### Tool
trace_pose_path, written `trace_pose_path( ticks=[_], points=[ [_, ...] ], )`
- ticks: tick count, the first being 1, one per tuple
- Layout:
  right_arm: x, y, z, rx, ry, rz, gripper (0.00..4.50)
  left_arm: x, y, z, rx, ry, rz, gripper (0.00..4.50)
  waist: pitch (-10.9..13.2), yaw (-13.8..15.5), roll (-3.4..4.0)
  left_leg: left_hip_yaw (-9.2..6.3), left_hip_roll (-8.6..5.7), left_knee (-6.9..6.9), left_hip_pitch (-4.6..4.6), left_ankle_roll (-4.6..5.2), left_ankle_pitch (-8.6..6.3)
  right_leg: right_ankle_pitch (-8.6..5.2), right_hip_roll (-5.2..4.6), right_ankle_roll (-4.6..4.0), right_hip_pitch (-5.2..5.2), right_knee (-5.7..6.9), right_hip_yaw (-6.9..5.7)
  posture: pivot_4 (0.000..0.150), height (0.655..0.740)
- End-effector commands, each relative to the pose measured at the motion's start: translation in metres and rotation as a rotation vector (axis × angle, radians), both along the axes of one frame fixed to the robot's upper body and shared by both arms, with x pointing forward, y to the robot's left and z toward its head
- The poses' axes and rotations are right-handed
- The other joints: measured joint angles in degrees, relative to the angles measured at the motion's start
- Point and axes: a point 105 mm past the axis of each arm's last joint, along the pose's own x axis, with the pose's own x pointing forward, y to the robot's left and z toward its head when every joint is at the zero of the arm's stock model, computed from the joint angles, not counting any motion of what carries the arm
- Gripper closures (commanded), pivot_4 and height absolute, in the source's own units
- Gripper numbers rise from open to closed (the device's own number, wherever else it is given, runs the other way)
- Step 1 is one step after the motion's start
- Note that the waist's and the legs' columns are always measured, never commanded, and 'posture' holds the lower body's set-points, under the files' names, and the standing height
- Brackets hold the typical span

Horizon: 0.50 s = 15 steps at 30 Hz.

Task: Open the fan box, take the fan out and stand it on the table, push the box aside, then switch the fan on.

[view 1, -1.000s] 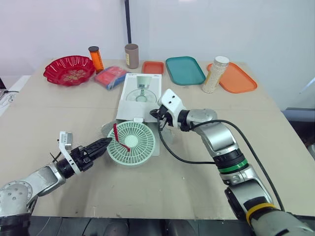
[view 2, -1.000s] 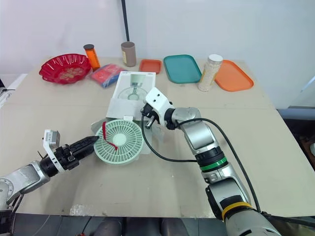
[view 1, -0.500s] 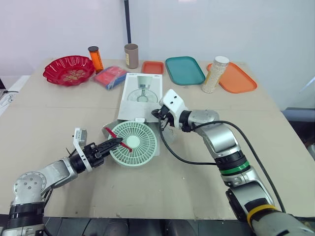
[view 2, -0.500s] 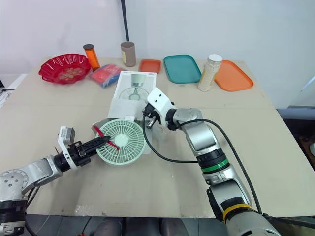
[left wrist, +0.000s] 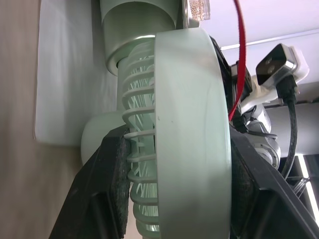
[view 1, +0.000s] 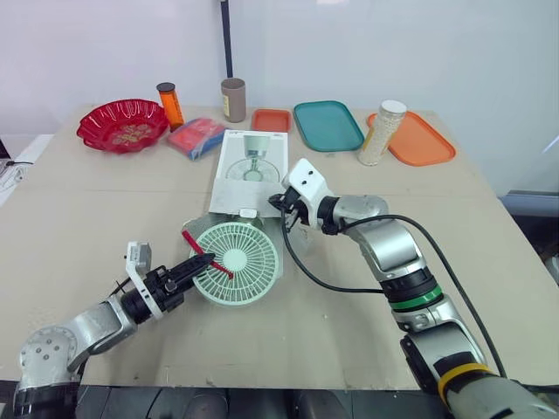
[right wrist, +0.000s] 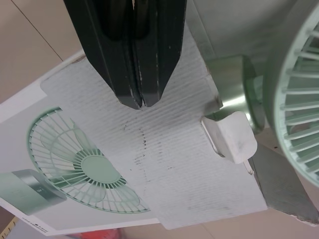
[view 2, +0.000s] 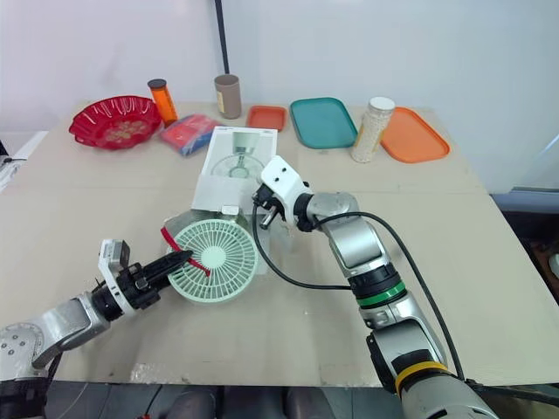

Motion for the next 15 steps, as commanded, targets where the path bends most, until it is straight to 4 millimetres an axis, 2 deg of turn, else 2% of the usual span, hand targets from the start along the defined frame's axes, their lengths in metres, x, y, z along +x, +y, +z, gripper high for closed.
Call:
trace_pose_path(
  ticks=[1, 7, 8, 11, 14, 15],
  points=[
    [0.000, -0.001, -0.015, -0.029, 0.042, -0.006, 4.50, -0.007, 0.001, -0.010, 0.012, 0.058, 0.039, 2.59, 0.0, 0.0, 0.00, 0.01, -0.02, 0.00, 0.00, 0.00, 0.00, 0.00, -0.01, 0.00, 0.01, 0.00, 0.01, 0.150, 0.7400],
    [0.000, 0.003, -0.015, -0.032, 0.035, 0.009, 4.50, -0.012, -0.001, -0.008, 0.033, 0.028, 0.048, 2.59, 0.0, 0.0, -0.01, 0.01, 0.00, 0.00, 0.02, 0.00, 0.00, 0.00, 0.01, 0.00, 0.01, 0.00, 0.02, 0.150, 0.7400],
    [0.001, 0.004, -0.015, -0.032, 0.034, 0.012, 4.50, -0.011, -0.001, -0.009, 0.047, 0.025, 0.056, 1.79, 0.0, 0.0, -0.01, 0.01, 0.00, 0.00, 0.02, 0.00, 0.00, 0.00, 0.01, 0.00, 0.01, 0.00, 0.02, 0.150, 0.7400],
    [0.001, 0.005, -0.014, -0.031, 0.031, 0.018, 4.50, -0.009, -0.001, -0.015, 0.071, 0.047, 0.070, 1.07, 0.0, 0.0, 0.00, 0.01, -0.01, 0.00, 0.02, 0.00, 0.00, 0.00, 0.02, 0.00, 0.01, 0.00, 0.02, 0.150, 0.7400],
    [0.003, 0.004, -0.014, -0.036, 0.029, 0.017, 4.50, -0.008, 0.002, -0.010, 0.046, 0.024, 0.077, 0.51, 0.0, 0.0, 0.00, 0.01, -0.01, 0.00, 0.02, 0.00, 0.00, 0.00, 0.01, 0.00, 0.01, 0.00, 0.01, 0.150, 0.7400],
    [0.002, 0.004, -0.013, -0.036, 0.027, 0.019, 4.50, -0.009, 0.003, -0.003, 0.026, -0.001, 0.076, 0.18, 0.0, 0.0, 0.00, 0.01, -0.01, 0.00, 0.02, 0.00, 0.00, 0.00, 0.01, 0.00, 0.01, 0.00, 0.01, 0.150, 0.7400]
  ],
)
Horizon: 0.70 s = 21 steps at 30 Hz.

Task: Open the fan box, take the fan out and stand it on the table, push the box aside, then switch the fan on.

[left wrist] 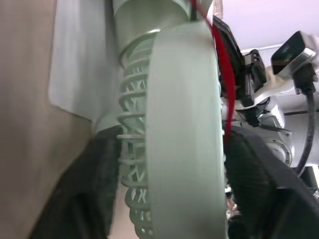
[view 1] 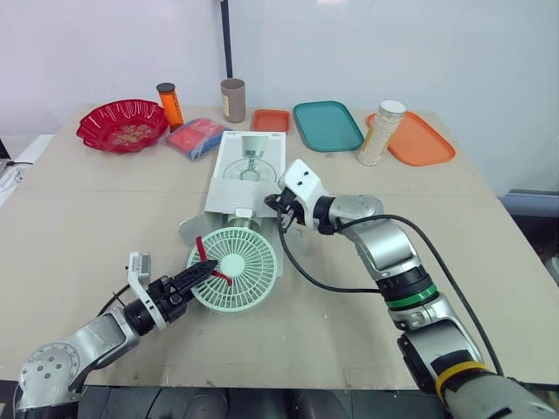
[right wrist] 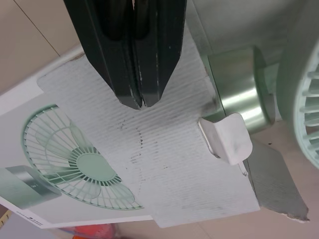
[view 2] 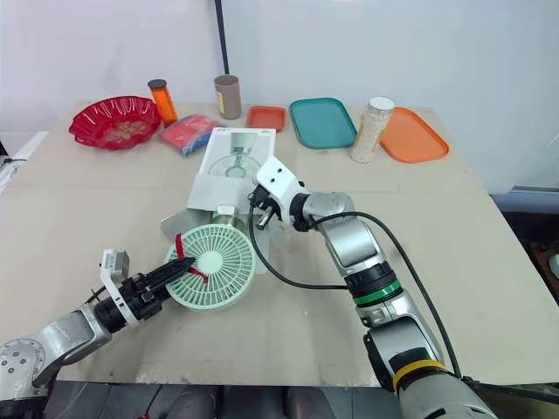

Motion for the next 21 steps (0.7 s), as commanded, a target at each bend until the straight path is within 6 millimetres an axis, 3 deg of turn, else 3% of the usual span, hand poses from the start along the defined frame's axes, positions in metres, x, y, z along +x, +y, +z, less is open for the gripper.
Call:
trace_pose_path(
  ticks=[1, 4, 12, 17, 21],
  points=[
    [0.001, -0.002, -0.012, -0.038, 0.035, -0.005, 4.50, -0.003, 0.008, 0.015, -0.036, -0.055, 0.011, 0.18, 0.0, 0.0, 0.00, 0.00, 0.00, 0.00, 0.00, 0.00, 0.00, 0.00, 0.00, 0.00, 0.00, 0.00, 0.01, 0.150, 0.7400],
    [0.001, -0.001, -0.011, -0.037, 0.035, -0.003, 4.50, -0.005, 0.016, 0.028, -0.038, -0.092, 0.012, 0.18, 0.0, 0.0, -0.01, 0.00, 0.03, 0.00, -0.01, 0.00, 0.00, 0.00, 0.02, -0.01, -0.01, 0.00, 0.00, 0.150, 0.7400],
    [0.005, -0.002, -0.005, -0.035, 0.027, 0.003, 4.50, -0.022, 0.040, 0.035, 0.094, -0.143, -0.002, 0.18, 0.0, 0.0, 0.04, 0.00, 0.02, -0.01, -0.01, 0.00, 0.00, 0.00, 0.01, -0.01, -0.03, 0.00, 0.00, 0.150, 0.7400],
    [0.001, -0.005, 0.009, -0.004, 0.027, 0.038, 4.50, -0.024, 0.061, 0.041, 0.379, -0.269, -0.033, 0.18, 0.1, 0.0, 0.18, 0.03, 0.02, -0.07, -0.02, 0.00, 0.00, -0.01, 0.03, -0.03, -0.09, -0.01, 0.03, 0.150, 0.7400],
    [-0.012, -0.009, 0.030, 0.042, 0.008, 0.131, 4.50, -0.020, 0.073, 0.065, 0.632, -0.529, -0.069, 0.18, 0.2, 0.0, 0.23, 0.04, 0.03, -0.09, -0.10, -0.02, 0.01, -0.01, 0.05, -0.05, -0.19, -0.01, 0.02, 0.150, 0.7400]
  ],
)
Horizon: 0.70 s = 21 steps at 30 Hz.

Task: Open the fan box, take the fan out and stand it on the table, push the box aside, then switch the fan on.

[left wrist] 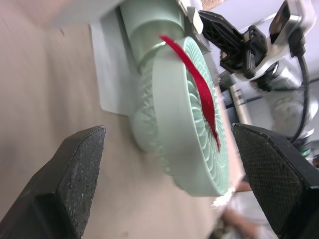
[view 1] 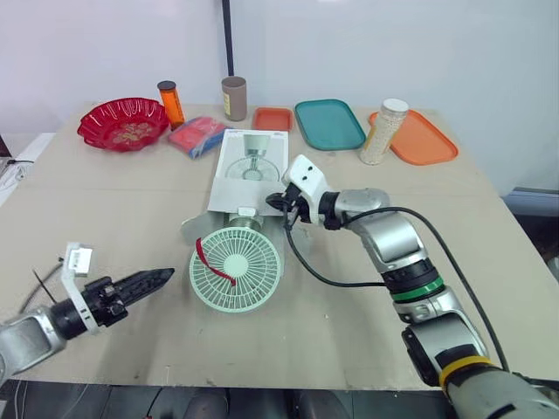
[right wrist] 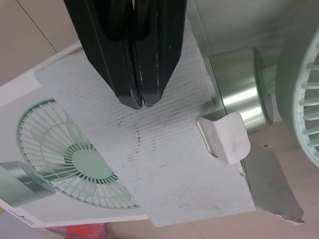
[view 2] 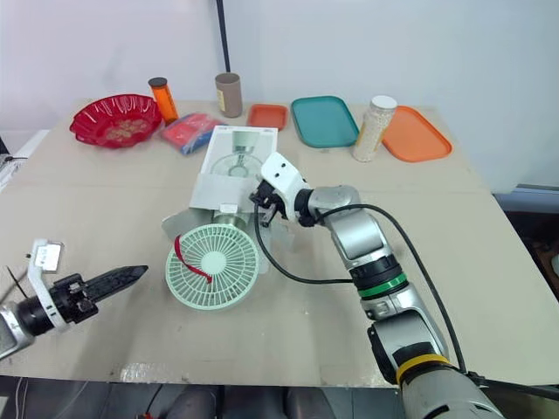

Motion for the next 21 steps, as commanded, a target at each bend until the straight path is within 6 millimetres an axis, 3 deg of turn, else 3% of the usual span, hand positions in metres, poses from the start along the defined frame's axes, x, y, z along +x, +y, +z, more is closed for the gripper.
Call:
trace_pose_path(
  ticks=[1, 5, 11, 15, 17, 21],
  points=[
    [-0.014, -0.006, 0.025, 0.051, -0.027, 0.095, 4.50, 0.001, 0.009, 0.034, 0.264, -0.302, -0.087, 0.18, 0.1, 0.0, 0.03, 0.03, -0.02, -0.01, -0.01, 0.00, 0.00, -0.01, -0.04, 0.01, -0.01, -0.01, 0.02, 0.150, 0.7400],
    [-0.024, -0.011, 0.035, 0.086, -0.043, 0.166, 4.50, 0.005, 0.012, 0.031, 0.452, -0.435, -0.130, 0.18, 0.1, 0.0, 0.07, 0.11, 0.00, -0.10, -0.17, 0.00, 0.00, 0.00, -0.05, 0.00, -0.22, -0.02, 0.06, 0.150, 0.7400],
    [-0.052, -0.030, 0.055, 0.150, -0.079, 0.316, 4.50, 0.013, -0.001, 0.029, 0.649, -0.642, -0.203, 0.18, 0.2, 0.0, 0.09, 0.16, 0.00, -0.13, -0.16, 0.00, 0.00, 0.00, -0.05, 0.00, -0.23, -0.04, 0.11, 0.150, 0.7400],
    [-0.072, -0.050, 0.048, 0.131, -0.061, 0.397, 4.50, 0.019, -0.001, 0.029, 0.922, -0.912, -0.250, 0.18, 0.2, 0.0, 0.09, 0.17, 0.00, -0.12, -0.16, 0.03, -0.01, 0.00, -0.06, 0.01, -0.21, -0.04, 0.12, 0.150, 0.7400],
    [-0.076, -0.052, 0.044, 0.125, -0.045, 0.413, 4.50, 0.021, 0.000, 0.027, 1.006, -0.989, -0.268, 0.18, 0.2, 0.1, 0.09, 0.18, 0.00, -0.12, -0.15, 0.04, -0.02, 0.00, -0.05, 0.01, -0.20, -0.06, 0.11, 0.150, 0.7400],
    [-0.087, -0.057, 0.031, 0.100, -0.015, 0.440, 4.50, 0.027, 0.008, 0.016, 1.318, -1.338, -0.349, 0.18, 0.2, 0.0, 0.15, 0.28, 0.05, -0.11, -0.06, 0.10, -0.01, 0.06, -0.02, -0.03, -0.18, -0.05, 0.17, 0.150, 0.7400]
  ],
)
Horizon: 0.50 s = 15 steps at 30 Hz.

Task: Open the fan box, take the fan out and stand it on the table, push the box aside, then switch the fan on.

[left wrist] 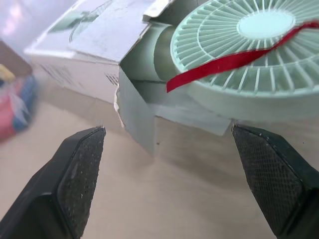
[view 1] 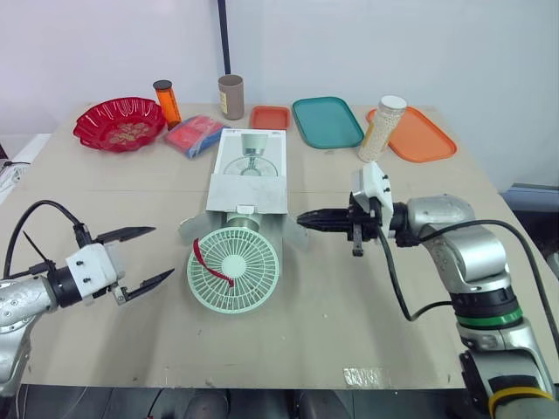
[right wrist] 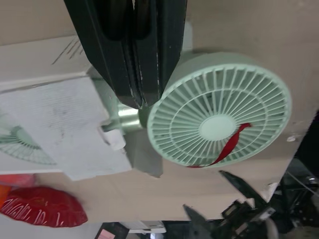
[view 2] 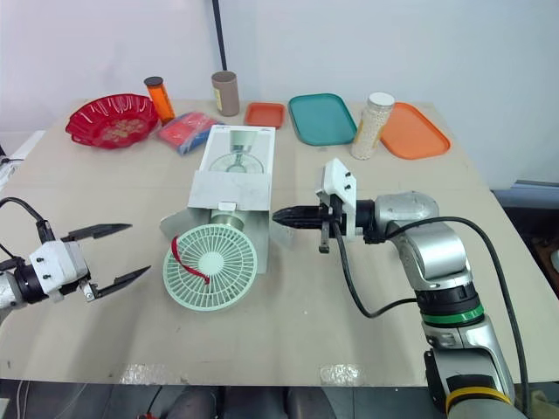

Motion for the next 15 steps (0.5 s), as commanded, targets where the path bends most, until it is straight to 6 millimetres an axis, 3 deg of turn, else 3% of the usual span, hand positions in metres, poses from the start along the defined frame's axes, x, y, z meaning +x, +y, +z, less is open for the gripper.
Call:
trace_pose_path(
  ticks=[1, 7, 15],
  points=[
    [-0.011, -0.002, 0.006, -0.016, -0.059, 0.042, 4.50, -0.006, 0.000, -0.012, 0.212, -0.212, -0.121, 0.18, 0.0, 0.1, 0.00, 0.01, 0.00, 0.00, -0.01, 0.00, 0.00, 0.00, 0.00, 0.00, -0.01, 0.00, 0.00, 0.150, 0.7400],
    [-0.018, -0.011, -0.004, -0.060, -0.060, 0.061, 4.50, -0.015, 0.004, -0.038, 0.370, -0.326, -0.257, 0.18, 0.0, 0.0, 0.00, 0.16, -0.06, 0.03, -0.05, 0.10, -0.06, 0.05, -0.15, 0.08, -0.03, -0.07, 0.02, 0.150, 0.7400],
    [-0.011, -0.013, -0.018, -0.108, -0.065, -0.002, 4.50, -0.003, -0.017, -0.029, 0.338, -0.553, -0.291, 0.18, 0.0, 0.1, -0.06, 0.12, -0.09, 0.20, -0.04, 0.13, -0.04, 0.11, -0.14, 0.18, 0.06, 0.00, -0.02, 0.150, 0.7400]
  ],
)
